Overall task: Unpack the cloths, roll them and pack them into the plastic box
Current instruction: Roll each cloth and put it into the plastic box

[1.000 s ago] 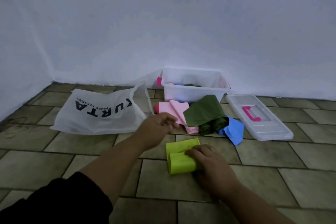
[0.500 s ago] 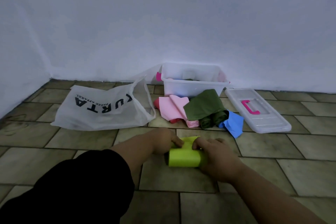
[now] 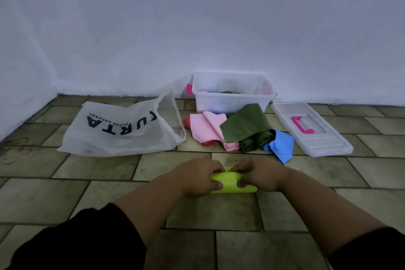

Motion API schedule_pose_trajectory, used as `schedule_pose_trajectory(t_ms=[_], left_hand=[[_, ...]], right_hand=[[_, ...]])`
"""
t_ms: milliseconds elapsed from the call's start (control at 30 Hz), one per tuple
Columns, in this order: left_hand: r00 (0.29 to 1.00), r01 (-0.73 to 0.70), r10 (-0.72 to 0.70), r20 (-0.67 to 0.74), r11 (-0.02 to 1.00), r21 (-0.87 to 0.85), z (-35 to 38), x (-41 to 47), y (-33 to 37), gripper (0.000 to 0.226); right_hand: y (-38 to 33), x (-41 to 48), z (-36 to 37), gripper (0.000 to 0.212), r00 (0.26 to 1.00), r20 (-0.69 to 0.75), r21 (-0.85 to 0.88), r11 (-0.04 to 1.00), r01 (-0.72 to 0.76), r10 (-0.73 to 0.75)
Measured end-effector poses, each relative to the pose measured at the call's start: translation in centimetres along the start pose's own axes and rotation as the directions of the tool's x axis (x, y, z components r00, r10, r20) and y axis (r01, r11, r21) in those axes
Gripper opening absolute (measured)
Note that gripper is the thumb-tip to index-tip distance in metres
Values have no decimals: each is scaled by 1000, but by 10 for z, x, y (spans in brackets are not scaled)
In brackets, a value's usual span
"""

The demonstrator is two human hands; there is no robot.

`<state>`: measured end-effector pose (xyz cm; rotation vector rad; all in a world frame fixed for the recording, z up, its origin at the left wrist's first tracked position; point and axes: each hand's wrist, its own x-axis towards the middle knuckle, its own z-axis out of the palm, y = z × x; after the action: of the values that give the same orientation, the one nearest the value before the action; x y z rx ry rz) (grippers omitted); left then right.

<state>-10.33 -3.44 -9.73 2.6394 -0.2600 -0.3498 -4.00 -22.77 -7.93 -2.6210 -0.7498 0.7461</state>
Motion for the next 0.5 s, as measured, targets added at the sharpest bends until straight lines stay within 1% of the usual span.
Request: schedule_pose_trajectory(t_ms=[33, 100, 167, 233, 267, 333, 400, 433, 467, 500], left_hand=[[999, 36, -37, 24, 999, 22, 4, 0, -2, 45], [995, 94, -95, 12, 994, 60, 6, 3, -6, 42], [992, 126, -128, 9, 984, 122, 3, 6, -8, 40], [989, 142, -146, 25, 982, 120, 1, 10, -10, 40], [985, 162, -166, 34, 981, 111, 0, 11, -10, 40], [974, 220, -225, 24, 967, 127, -4, 13, -11, 42], [961, 277, -273, -54, 925, 261, -5, 16, -10, 46], [949, 315, -296, -110, 905, 286, -5, 17, -10, 50], [918, 389, -359, -165, 898, 206, -5, 17, -9, 56], [874, 466, -447, -189, 883, 64, -4, 16, -7, 60]], right_hand=[[0, 0, 0, 45, 1000, -16, -28, 1000, 5, -6], [0, -1, 3, 49, 993, -107, -122, 992, 25, -39], [1, -5, 8, 53, 969, -212, -184, 979, 86, -125], [1, -7, 12, 46, 951, -229, -211, 965, 158, -206], [-1, -8, 12, 42, 951, -225, -206, 964, 166, -212], [-5, -8, 10, 33, 957, -232, -161, 977, 137, -173], [-9, -7, 8, 27, 966, -232, -127, 988, 86, -114], [-10, -6, 7, 26, 970, -228, -104, 992, 66, -89], [-11, -6, 7, 26, 973, -223, -69, 996, 51, -65], [-13, -6, 8, 27, 975, -219, -25, 999, 39, -44]])
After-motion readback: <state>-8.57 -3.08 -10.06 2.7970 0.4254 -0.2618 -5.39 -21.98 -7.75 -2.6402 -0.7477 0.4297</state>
